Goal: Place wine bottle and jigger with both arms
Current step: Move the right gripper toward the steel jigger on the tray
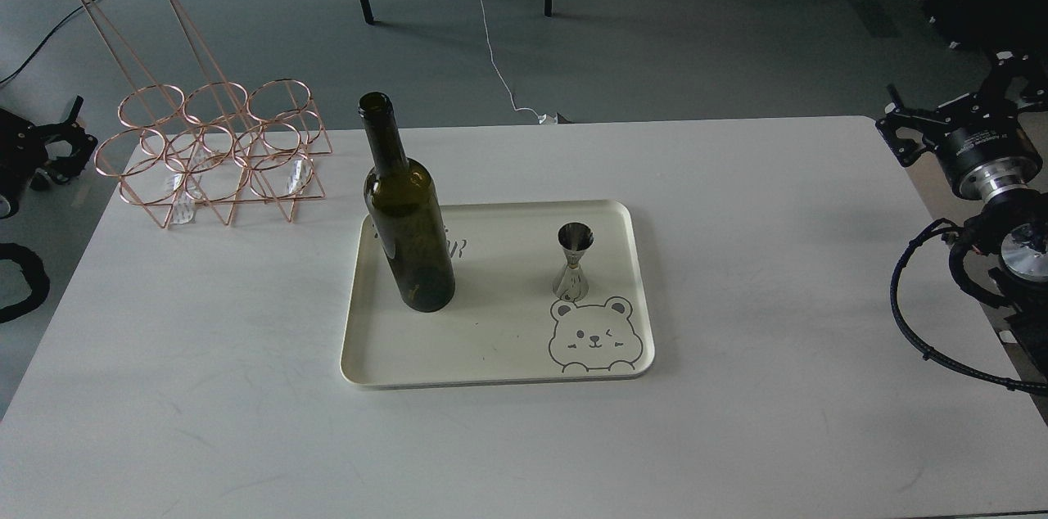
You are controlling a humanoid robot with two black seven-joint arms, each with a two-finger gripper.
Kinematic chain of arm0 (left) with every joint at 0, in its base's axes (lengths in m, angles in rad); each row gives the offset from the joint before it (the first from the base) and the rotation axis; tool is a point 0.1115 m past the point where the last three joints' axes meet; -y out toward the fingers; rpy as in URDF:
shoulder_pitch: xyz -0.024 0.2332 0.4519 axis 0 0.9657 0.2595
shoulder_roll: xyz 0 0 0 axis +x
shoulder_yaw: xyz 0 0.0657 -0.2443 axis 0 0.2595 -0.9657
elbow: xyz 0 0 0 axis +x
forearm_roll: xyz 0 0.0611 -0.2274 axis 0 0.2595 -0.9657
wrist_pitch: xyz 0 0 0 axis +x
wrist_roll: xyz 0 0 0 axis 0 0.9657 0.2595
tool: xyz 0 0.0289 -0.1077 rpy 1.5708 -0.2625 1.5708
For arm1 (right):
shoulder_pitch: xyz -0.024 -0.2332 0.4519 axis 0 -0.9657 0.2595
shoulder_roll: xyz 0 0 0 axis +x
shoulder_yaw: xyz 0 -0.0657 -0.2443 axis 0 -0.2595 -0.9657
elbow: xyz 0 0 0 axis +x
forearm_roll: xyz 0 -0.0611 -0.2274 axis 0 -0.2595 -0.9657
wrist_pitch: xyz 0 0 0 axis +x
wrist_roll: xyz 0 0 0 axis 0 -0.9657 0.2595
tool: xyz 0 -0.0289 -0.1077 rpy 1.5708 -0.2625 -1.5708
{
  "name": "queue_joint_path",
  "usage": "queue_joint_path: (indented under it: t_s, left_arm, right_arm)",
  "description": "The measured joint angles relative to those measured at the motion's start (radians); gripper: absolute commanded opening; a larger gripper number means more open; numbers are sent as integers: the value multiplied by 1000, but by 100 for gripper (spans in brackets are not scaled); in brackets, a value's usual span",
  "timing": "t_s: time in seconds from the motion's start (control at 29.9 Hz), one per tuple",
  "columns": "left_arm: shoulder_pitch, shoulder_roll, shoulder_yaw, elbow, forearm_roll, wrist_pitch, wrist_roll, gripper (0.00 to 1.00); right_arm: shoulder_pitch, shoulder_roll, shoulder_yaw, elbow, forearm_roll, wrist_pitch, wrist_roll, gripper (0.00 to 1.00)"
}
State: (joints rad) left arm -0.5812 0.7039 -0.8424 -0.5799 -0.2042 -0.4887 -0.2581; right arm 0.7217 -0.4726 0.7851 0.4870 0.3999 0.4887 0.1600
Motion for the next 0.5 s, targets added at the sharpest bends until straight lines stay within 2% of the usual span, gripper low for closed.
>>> queue_joint_path:
  t_s: [0.33,0.5]
  left_arm:
    - [-2,-30,3,3,10,0,-5,99]
    - [-6,-32,-8,5,1,0,-11,99]
  right_arm:
    - [3,-5,-44,6,-6,0,0,100]
    - [-2,-42,-52,78,-107,0,3,99]
